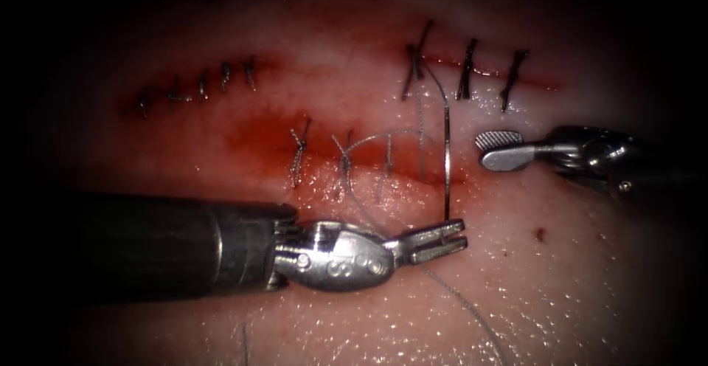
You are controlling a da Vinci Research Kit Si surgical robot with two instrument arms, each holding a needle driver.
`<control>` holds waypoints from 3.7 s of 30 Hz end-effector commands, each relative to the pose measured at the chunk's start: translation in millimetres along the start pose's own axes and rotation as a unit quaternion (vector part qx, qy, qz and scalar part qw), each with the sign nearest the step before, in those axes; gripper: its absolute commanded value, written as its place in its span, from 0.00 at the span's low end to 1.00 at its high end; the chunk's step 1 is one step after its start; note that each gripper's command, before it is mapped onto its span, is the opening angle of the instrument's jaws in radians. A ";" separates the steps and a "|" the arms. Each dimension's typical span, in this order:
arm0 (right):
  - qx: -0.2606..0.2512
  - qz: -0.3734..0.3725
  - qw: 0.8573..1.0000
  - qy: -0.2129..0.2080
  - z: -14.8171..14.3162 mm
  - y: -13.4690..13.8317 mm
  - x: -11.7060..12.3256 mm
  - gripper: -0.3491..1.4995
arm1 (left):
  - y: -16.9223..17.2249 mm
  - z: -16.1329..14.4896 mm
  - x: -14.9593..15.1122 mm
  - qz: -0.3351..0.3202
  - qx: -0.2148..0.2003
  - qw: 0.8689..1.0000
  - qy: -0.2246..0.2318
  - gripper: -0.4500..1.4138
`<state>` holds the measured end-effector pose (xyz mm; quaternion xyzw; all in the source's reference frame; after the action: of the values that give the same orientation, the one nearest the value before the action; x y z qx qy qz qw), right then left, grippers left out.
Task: Wound Closure
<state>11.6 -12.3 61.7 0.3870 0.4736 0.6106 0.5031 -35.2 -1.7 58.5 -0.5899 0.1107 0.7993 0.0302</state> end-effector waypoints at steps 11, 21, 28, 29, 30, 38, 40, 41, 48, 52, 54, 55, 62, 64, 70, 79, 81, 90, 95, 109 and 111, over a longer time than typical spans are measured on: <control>-0.003 0.032 0.999 -0.003 2.7 -0.6 -1.7 0.72 | 1.7 2.0 -1.8 0.051 -0.001 0.998 -0.029 0.00; -0.009 0.030 0.999 -0.005 5.2 -0.8 -2.8 0.72 | 1.7 2.1 -1.8 0.050 0.000 0.998 -0.031 0.00; -0.053 0.027 0.998 -0.005 5.6 -0.3 -3.0 0.00 | 1.7 2.0 -1.8 0.062 0.000 0.998 -0.031 0.00; -0.073 0.023 0.997 0.007 5.6 -0.2 -2.7 0.00 | 1.7 2.0 -1.8 0.065 -0.004 0.997 -0.030 0.00; -0.073 0.023 0.997 0.007 5.6 -0.2 -2.7 0.00 | 1.7 2.0 -1.8 0.065 -0.004 0.997 -0.030 0.00; -0.081 0.025 0.996 0.035 5.3 -0.4 -1.9 0.00 | 2.0 1.8 -1.5 0.048 -0.028 0.998 -0.026 0.87; -0.072 0.022 0.996 0.039 5.0 -0.3 -1.7 0.00 | 1.7 1.4 -1.6 0.023 -0.030 0.999 -0.022 0.93; -0.069 0.016 0.997 0.042 4.8 -0.3 -1.6 0.00 | 1.5 1.1 -1.6 0.014 -0.031 0.999 -0.021 0.94; -0.039 -0.060 0.994 0.077 4.0 0.6 -0.4 0.00 | -1.5 -1.0 -3.4 -0.060 -0.041 0.997 -0.016 0.61; -0.014 -0.139 0.986 0.092 3.7 0.7 -0.1 0.00 | -3.4 0.2 -6.7 -0.091 -0.102 0.989 -0.059 0.00; -0.009 -0.150 0.984 0.097 3.6 0.8 0.1 0.00 | -3.4 1.1 -8.1 -0.087 -0.130 0.984 -0.089 0.00; -0.009 -0.150 0.984 0.097 3.6 0.8 0.1 0.00 | -3.4 1.1 -8.1 -0.087 -0.130 0.984 -0.089 0.00; -0.005 -0.214 0.972 0.095 3.6 0.9 0.2 0.00 | -1.8 3.9 -12.7 -0.091 -0.214 0.955 -0.186 0.00; -0.002 -0.258 0.962 0.090 3.7 0.8 0.1 0.00 | -2.4 4.3 -13.6 -0.092 -0.223 0.949 -0.205 0.00; 0.007 -0.355 0.932 0.076 3.6 0.5 -0.5 0.00 | -4.7 4.7 -15.2 -0.080 -0.212 0.935 -0.273 0.00; 0.018 -0.375 0.922 0.093 3.5 0.3 -0.2 0.00 | -5.0 6.3 -18.6 -0.085 -0.245 0.908 -0.328 0.00; 0.019 -0.376 0.920 0.108 3.5 0.1 0.1 0.00 | -5.0 6.6 -19.0 -0.090 -0.250 0.907 -0.327 0.00; 0.002 -0.456 0.878 0.147 4.3 0.7 1.2 0.00 | -4.9 7.2 -19.8 -0.110 -0.302 0.877 -0.357 0.00; -0.005 -0.519 0.836 0.178 4.9 1.8 1.6 0.00 | -3.7 7.7 -20.3 -0.142 -0.347 0.860 -0.347 0.00; -0.004 -0.624 0.756 0.199 8.6 3.7 1.3 0.00 | -3.2 6.5 -20.5 -0.154 -0.351 0.851 -0.359 0.69; -0.004 -0.632 0.750 0.195 9.6 3.9 0.9 0.00 | -3.3 6.4 -20.5 -0.159 -0.345 0.850 -0.364 0.73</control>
<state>19.0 -9.5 67.7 -0.1344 0.6946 0.2107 0.6746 -33.9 5.1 78.7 -0.2382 -0.2873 0.9277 -0.0069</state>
